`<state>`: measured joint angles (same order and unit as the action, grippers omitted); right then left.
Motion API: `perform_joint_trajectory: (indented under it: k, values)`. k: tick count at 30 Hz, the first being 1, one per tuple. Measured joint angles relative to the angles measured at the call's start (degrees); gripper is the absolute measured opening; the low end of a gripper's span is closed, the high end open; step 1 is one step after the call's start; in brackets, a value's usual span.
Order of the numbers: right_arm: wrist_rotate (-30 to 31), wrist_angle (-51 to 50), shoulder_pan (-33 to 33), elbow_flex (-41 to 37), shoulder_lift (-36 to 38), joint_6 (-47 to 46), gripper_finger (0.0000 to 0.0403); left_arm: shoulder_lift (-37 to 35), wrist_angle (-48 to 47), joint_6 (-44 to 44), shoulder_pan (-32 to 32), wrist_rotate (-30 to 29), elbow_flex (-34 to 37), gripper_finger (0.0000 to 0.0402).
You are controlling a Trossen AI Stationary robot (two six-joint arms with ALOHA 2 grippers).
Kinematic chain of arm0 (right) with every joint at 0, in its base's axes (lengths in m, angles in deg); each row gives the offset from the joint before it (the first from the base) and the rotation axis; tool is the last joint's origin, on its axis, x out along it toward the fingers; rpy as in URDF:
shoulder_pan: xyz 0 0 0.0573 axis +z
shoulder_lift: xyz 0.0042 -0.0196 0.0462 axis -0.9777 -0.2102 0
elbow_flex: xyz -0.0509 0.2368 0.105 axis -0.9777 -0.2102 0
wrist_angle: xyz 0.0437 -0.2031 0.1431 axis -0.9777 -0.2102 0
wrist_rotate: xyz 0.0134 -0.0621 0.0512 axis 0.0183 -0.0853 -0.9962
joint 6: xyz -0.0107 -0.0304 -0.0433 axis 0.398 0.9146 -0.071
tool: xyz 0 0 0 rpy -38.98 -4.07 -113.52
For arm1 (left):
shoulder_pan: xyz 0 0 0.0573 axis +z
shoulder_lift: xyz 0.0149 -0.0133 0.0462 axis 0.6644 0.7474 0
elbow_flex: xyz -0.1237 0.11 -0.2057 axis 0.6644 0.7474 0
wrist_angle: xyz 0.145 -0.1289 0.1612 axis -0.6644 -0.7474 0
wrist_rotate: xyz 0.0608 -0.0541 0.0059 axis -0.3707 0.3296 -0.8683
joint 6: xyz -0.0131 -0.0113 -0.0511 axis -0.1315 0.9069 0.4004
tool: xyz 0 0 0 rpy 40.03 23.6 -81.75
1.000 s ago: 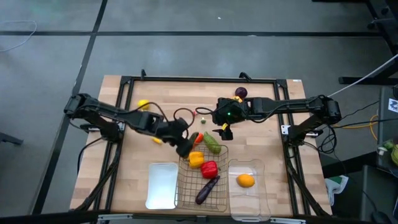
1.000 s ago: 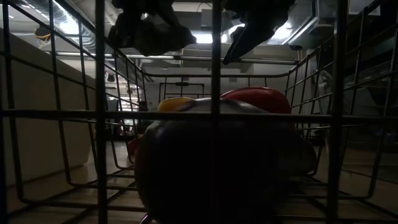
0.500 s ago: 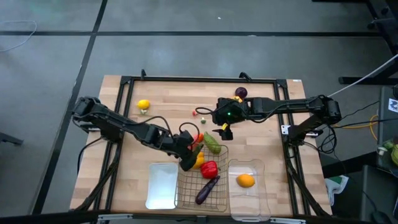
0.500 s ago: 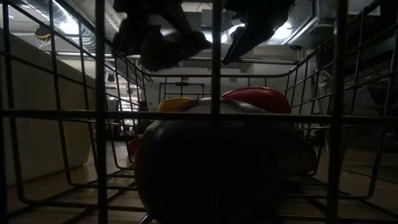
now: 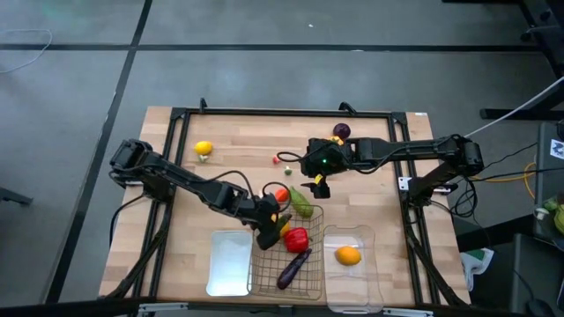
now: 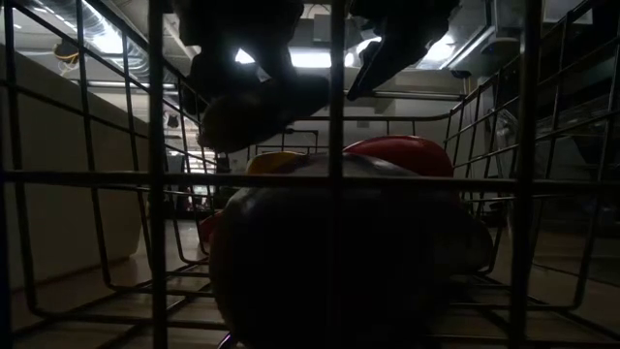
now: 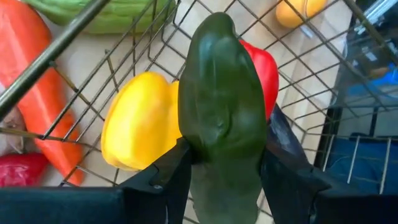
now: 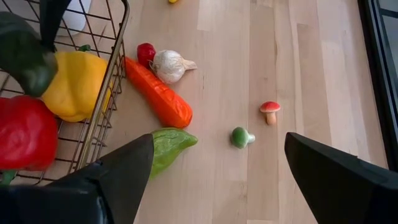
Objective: Sort produce into baskets
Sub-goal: Put the chili pepper into the wire basket, then put the cucumber into the wire basket
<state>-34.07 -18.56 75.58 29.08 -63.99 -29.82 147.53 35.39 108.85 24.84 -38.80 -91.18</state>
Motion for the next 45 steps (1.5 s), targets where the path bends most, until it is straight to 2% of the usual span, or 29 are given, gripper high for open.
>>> perform_joint_trajectory:
  k: [11,16,22,25,32,36,45]
  values:
    - [0.0,0.0,0.0,0.0,0.0,0.0,0.0360,0.0,-0.1,-2.8,0.1,0.0,0.0,0.0167]
    - [0.0,0.0,0.0,0.0,0.0,0.0,0.0360,0.0,-0.1,-3.1,0.1,-2.4,0.0,0.0167]
    - [0.0,0.0,0.0,0.0,0.0,0.0,0.0360,0.0,0.0,-7.3,0.1,-2.4,0.0,0.0168]
    - [0.0,0.0,0.0,0.0,0.0,0.0,0.0360,0.0,-0.1,-7.1,0.3,-2.4,0.0,0.0184]
    - [0.0,-0.1,0.0,0.0,0.0,-0.1,0.0360,0.0,-0.1,-6.9,1.2,-1.5,0.0,0.0250]
    - [0.0,-0.3,0.0,0.0,0.0,-3.8,0.0360,0.0,0.0,-6.8,2.0,-0.7,0.0,0.0265]
    - [0.0,-3.4,0.0,0.0,-0.1,-19.3,0.0360,-1.8,0.0,-10.9,2.3,-0.5,0.0,0.0259]
